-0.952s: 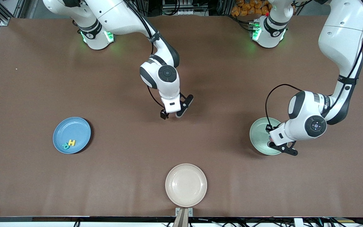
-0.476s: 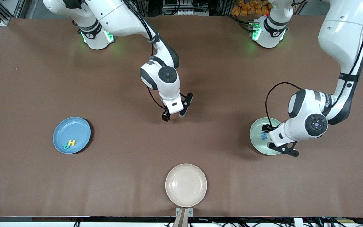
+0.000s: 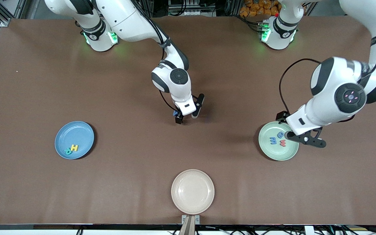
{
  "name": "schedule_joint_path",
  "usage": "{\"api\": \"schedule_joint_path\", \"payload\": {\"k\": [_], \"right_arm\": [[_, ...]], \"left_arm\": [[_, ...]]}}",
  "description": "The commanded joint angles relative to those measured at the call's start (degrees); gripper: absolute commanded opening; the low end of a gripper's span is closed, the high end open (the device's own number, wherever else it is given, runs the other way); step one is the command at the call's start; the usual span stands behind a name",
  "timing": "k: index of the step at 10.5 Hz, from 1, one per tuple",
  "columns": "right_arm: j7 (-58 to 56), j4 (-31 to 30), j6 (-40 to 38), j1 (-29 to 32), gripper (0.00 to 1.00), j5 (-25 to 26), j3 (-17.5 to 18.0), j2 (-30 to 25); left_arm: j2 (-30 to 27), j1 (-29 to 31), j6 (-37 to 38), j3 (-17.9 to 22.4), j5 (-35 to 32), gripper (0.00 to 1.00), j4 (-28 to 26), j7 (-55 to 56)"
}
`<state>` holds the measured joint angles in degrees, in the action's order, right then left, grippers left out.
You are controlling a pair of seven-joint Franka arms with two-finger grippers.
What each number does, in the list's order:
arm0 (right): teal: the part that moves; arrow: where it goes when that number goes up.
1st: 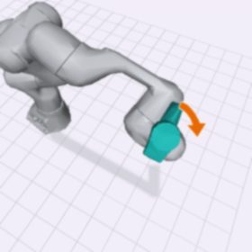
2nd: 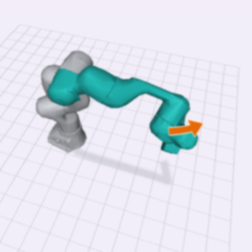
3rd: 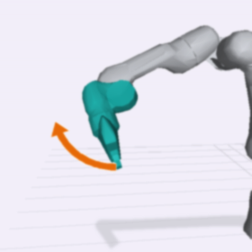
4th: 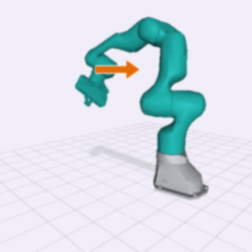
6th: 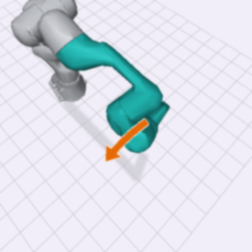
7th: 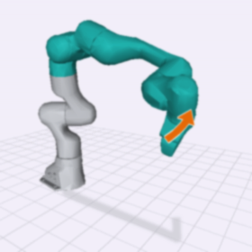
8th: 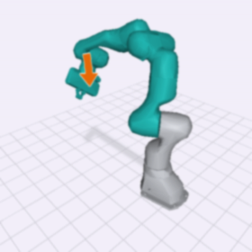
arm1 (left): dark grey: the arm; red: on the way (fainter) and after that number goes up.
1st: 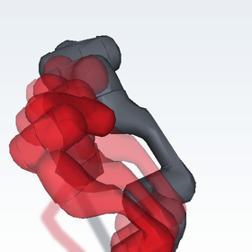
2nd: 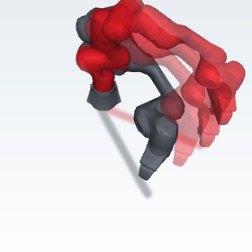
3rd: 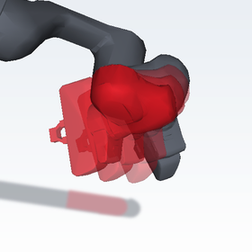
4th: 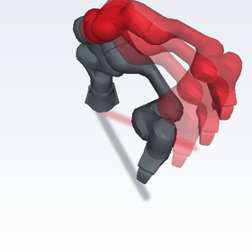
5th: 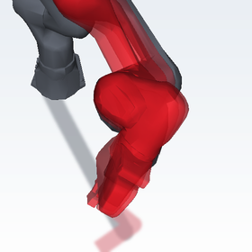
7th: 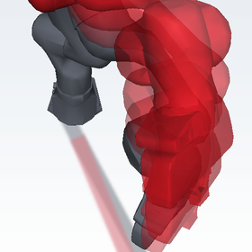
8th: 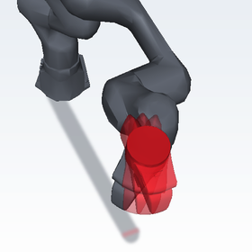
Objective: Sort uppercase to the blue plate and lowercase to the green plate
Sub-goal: 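Grasp the pink 'Q' with the right gripper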
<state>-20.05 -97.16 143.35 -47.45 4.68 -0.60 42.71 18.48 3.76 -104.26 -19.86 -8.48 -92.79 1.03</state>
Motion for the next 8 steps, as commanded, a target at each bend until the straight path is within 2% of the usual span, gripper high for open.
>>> {"api": "schedule_joint_path", "payload": {"k": [1, 7, 8], "right_arm": [[0.19, 0.92, 0.18, -0.72, 1.0, 0.42, -0.01, 0.8], [0.19, 0.66, -0.44, -1.07, 1.0, 0.42, -0.01, 0.54], [0.1, 0.57, -0.53, -1.07, 0.57, 0.51, -0.01, 0.45]], "left_arm": [[-2.04, 0.02, 2.21, -0.27, 1.45, 1.0, 0.07, 2.47], [-4.5, 0.11, 3.8, -2.29, 1.37, 1.0, -0.02, 3.1], [-4.59, 0.11, 3.8, -2.29, 1.19, 1.0, -0.02, 3.1]]}}
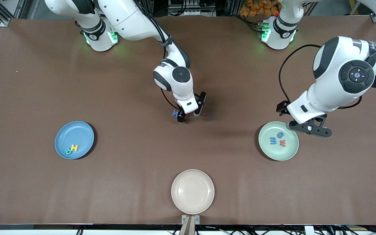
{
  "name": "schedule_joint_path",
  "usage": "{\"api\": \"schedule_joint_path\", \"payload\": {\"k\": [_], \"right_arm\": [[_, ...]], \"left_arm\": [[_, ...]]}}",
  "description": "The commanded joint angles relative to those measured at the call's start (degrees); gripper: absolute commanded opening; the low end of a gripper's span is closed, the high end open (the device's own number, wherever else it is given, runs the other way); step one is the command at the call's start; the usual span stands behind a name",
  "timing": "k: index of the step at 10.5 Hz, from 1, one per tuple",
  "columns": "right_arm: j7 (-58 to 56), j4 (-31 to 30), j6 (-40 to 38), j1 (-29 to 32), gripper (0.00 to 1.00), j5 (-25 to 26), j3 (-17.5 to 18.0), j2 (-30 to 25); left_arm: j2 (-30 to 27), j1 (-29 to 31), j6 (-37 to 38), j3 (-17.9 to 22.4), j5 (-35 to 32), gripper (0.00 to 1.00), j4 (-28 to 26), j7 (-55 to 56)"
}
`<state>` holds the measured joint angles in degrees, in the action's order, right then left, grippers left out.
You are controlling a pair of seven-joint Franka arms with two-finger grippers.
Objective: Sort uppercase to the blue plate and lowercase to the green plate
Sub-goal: 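Grasp the pink 'Q' with the right gripper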
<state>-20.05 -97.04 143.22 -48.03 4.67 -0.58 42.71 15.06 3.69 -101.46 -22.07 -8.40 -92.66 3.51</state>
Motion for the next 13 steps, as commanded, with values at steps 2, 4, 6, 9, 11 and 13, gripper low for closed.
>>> {"api": "schedule_joint_path", "payload": {"k": [2, 4, 6, 9, 11, 13], "right_arm": [[-0.6, 0.19, -0.48, -0.22, 0.0, 0.6, -0.03, 0.27], [-0.6, 0.18, -1.61, -0.05, 0.0, 0.69, -0.12, -0.51], [-0.52, 0.79, -5.29, 0.65, 0.0, 0.69, -0.3, -2.09], [-0.6, 4.82, -14.85, 4.59, 0.0, 0.69, -0.3, -5.69], [-1.04, 8.6, -25.39, 9.68, 0.0, 1.04, -0.38, -8.15], [-1.13, 9.85, -33.41, 16.96, 0.0, 1.48, -0.65, -10.61]], "left_arm": [[-1.87, 0.0, 1.18, -0.43, 0.84, 1.0, -0.41, 0.62], [-1.44, -0.09, 1.18, -0.95, 0.58, 1.0, -0.41, 0.71], [-1.61, 0.0, 1.26, -1.74, 0.58, 1.0, -1.02, 0.62], [-1.0, -2.1, 1.18, -3.06, 0.58, 1.0, -1.81, 0.8], [-1.0, -3.51, 1.18, -3.07, 0.58, 1.0, -1.91, 0.8], [-0.04, -5.61, 1.18, -3.15, 0.58, 1.0, -1.91, 0.8]]}}
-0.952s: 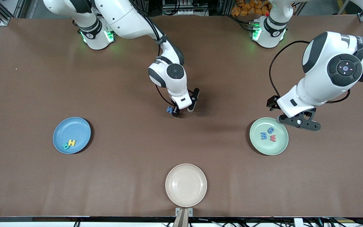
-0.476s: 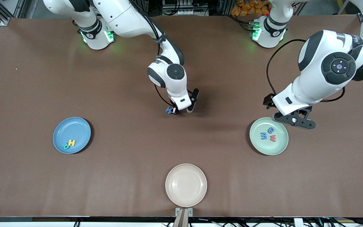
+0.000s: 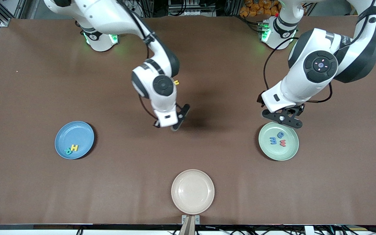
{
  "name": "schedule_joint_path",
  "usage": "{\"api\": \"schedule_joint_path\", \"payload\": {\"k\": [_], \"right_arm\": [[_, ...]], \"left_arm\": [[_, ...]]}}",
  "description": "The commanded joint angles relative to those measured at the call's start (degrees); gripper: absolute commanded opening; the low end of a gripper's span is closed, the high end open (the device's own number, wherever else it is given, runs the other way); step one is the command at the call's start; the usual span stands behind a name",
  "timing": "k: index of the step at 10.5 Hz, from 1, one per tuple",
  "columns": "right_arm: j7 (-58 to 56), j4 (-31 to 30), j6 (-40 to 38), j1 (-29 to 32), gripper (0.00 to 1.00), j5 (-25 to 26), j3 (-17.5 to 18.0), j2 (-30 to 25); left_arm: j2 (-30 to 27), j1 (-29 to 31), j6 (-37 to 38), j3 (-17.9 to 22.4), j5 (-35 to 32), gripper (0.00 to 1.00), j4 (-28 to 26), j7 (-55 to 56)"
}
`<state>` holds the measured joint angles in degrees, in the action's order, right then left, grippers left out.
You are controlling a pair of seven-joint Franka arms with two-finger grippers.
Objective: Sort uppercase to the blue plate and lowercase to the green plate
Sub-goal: 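Carry the 'Q' to the blue plate while the left gripper returns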
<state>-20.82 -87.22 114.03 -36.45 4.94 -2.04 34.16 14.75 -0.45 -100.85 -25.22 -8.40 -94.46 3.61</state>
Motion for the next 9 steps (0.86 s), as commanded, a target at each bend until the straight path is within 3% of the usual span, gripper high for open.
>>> {"api": "schedule_joint_path", "payload": {"k": [1, 5, 8, 9], "right_arm": [[-0.71, -0.05, -6.52, 9.51, 0.0, 1.22, 0.47, -3.12], [-11.16, 0.04, -8.22, 24.99, 0.0, 2.36, -0.94, -2.52], [-12.14, -0.31, -6.99, 31.16, 0.0, 2.27, -0.94, 0.11], [-11.88, -0.4, -6.98, 32.31, 0.18, 2.01, -0.94, 0.9]], "left_arm": [[0.8, -3.66, 0.57, -0.01, 0.66, 1.0, -0.11, 0.7], [3.35, -14.89, -4.34, -0.45, 2.94, 1.0, 0.5, 7.43], [7.56, -24.92, -9.52, -0.45, 2.51, 1.0, 0.59, 14.76], [9.31, -26.6, -11.11, -0.53, 2.86, 1.0, 0.59, 14.85]]}}
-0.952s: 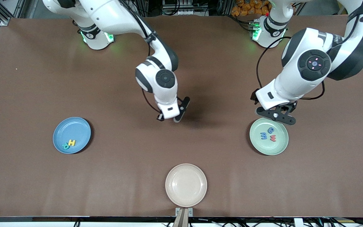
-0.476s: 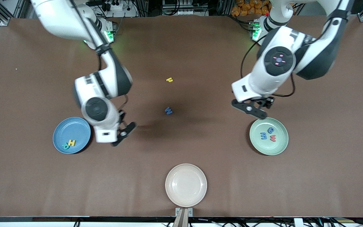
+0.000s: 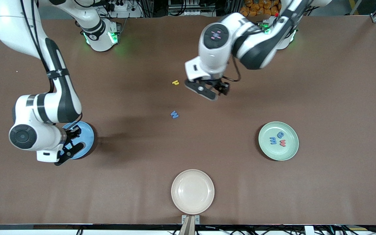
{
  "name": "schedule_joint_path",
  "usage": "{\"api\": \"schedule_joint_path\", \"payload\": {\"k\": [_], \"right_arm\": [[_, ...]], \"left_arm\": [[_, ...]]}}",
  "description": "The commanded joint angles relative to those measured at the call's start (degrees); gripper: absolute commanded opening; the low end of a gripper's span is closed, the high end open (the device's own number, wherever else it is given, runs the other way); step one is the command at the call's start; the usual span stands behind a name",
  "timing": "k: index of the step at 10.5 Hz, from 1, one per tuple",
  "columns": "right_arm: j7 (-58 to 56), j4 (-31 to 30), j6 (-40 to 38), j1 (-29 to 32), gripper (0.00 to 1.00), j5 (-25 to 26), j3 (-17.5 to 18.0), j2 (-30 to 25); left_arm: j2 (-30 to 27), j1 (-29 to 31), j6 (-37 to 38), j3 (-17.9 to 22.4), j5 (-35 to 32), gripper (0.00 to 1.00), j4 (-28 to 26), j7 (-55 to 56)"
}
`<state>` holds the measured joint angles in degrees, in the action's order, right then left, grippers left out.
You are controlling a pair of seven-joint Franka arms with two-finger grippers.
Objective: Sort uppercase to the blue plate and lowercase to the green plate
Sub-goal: 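Carry the 'Q' to the blue plate while the left gripper returns, then release the 'Q' on the blue plate while the left gripper lowers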
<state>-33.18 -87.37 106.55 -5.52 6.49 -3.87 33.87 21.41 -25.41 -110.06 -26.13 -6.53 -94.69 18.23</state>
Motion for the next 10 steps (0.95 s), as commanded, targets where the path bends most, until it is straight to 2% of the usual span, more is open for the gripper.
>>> {"api": "schedule_joint_path", "payload": {"k": [1, 2, 5, 8, 10], "right_arm": [[0.92, -0.43, 0.5, 2.09, 0.92, 0.02, 0.88, 1.63], [0.92, -0.35, 0.5, 3.14, 1.0, 0.36, 0.88, 1.81], [0.83, -0.35, -0.54, 5.69, 1.0, 2.03, 0.1, 1.46], [1.01, -0.17, -1.52, 7.71, 1.0, 4.94, -1.22, 1.55], [1.88, 0.01, -1.26, 8.33, 1.0, 5.02, -1.93, 1.73]], "left_arm": [[4.85, -4.62, -4.35, 0.47, 0.73, 1.0, 0.82, 0.14], [6.79, -8.13, -6.46, 0.9, 0.64, 1.0, 0.82, 0.31], [12.94, -13.51, -12.96, 1.17, -1.81, 1.0, 0.91, 0.58], [17.34, -16.42, -17.72, 1.43, -7.52, 1.0, 0.91, 0.58], [18.84, -18.26, -20.18, 3.44, -7.98, 1.0, 0.91, 0.58]]}}
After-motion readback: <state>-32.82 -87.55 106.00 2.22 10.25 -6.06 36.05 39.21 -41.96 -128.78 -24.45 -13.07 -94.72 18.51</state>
